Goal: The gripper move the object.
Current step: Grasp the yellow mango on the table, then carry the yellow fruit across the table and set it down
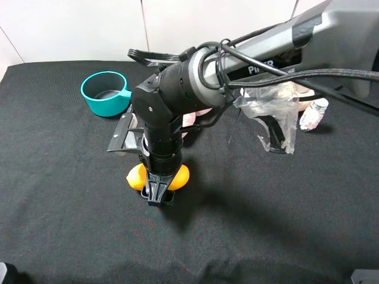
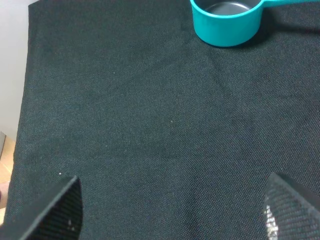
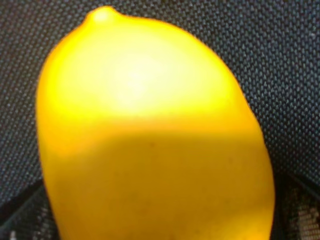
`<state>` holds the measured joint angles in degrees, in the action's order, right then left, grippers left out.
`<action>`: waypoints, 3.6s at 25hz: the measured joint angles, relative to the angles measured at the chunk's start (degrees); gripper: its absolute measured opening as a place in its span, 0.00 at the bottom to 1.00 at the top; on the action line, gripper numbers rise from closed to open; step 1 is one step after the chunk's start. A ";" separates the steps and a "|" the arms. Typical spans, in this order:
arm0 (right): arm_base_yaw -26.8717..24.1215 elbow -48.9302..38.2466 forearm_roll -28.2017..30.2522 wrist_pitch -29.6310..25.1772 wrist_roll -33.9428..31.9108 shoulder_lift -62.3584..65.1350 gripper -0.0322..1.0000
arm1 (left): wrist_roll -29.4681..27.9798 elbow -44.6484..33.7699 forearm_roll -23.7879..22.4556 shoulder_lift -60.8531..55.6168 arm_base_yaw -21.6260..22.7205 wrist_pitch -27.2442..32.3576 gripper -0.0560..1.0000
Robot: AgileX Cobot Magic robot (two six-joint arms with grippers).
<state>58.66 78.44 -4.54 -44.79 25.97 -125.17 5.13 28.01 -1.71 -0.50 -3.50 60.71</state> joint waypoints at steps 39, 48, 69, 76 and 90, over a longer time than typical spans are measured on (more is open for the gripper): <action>-2.45 0.00 -2.76 -3.61 -4.12 6.15 0.47 | 0.00 0.00 0.00 0.00 0.00 0.00 0.81; -5.76 0.00 -3.61 -6.85 -9.72 12.01 0.47 | 0.00 0.00 -0.05 0.00 0.00 0.00 0.81; -24.41 0.50 -2.98 -14.84 -12.44 19.10 0.47 | 0.00 0.00 -0.05 0.00 0.00 0.00 0.81; -28.47 0.62 -2.96 -12.41 -12.46 18.23 0.47 | 0.00 0.00 -0.05 0.00 0.00 0.00 0.81; -33.64 9.36 -3.16 -15.03 -11.56 8.34 0.47 | 0.00 0.00 -0.05 0.00 0.00 0.00 0.81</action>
<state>25.01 87.81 -7.70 -59.82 14.41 -116.82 5.13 28.01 -1.76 -0.50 -3.50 60.71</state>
